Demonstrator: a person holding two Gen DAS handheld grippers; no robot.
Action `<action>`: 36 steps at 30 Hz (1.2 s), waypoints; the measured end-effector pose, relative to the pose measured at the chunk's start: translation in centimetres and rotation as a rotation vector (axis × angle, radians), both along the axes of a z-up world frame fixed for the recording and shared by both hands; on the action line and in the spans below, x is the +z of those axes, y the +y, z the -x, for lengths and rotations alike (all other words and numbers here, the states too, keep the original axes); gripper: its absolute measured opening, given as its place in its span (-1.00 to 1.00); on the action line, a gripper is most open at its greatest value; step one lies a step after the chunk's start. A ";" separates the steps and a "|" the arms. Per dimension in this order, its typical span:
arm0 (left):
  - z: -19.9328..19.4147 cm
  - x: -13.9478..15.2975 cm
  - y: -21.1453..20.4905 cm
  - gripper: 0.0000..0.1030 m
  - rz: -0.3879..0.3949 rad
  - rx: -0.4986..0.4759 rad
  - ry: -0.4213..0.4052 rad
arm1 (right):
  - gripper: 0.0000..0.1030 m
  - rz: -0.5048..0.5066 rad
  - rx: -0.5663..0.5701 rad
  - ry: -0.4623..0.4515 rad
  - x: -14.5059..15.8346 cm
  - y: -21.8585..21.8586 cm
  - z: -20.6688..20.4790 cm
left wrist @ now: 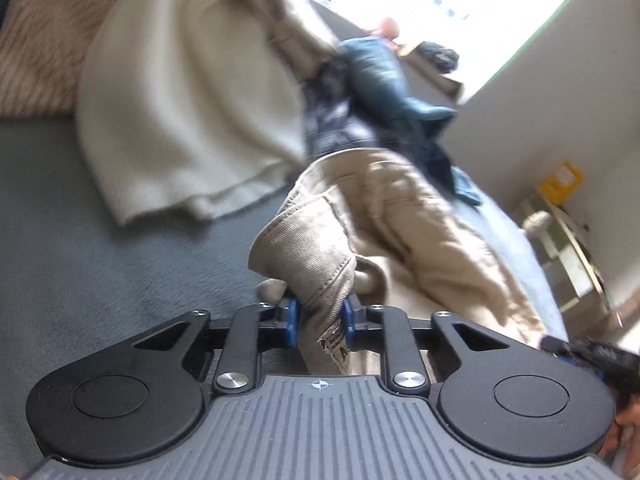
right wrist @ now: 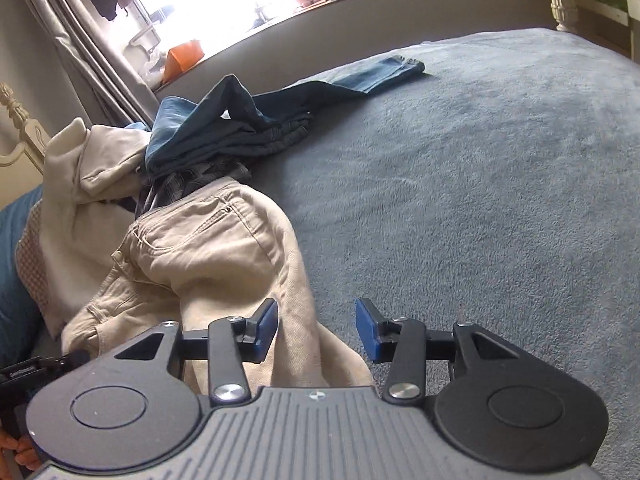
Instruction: Fold clothes
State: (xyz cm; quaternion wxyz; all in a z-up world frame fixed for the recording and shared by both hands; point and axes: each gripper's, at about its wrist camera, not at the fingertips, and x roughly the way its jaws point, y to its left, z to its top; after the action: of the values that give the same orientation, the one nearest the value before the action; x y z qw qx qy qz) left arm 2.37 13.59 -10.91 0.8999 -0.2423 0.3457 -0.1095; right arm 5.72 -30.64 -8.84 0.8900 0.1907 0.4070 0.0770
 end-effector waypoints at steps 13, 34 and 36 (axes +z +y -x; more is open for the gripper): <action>-1.1 -0.2 -5.5 -0.18 -0.134 -0.186 -0.096 | -0.09 -0.033 -0.001 0.042 -1.9 0.2 -0.8; -5.6 -2.6 -3.9 -0.38 -0.099 -0.094 0.067 | 0.31 -0.198 0.064 0.037 -2.6 0.0 -10.2; -5.5 -2.6 -4.3 -0.51 -0.130 -0.090 0.070 | 0.33 -0.231 0.064 0.051 -3.1 0.5 -12.3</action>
State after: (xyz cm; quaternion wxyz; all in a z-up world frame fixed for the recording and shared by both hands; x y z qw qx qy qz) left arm 7.90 9.33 -13.49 0.8952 -0.1714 0.3939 -0.1185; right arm 18.05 -30.13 -11.98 0.8485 0.2808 0.4239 0.1468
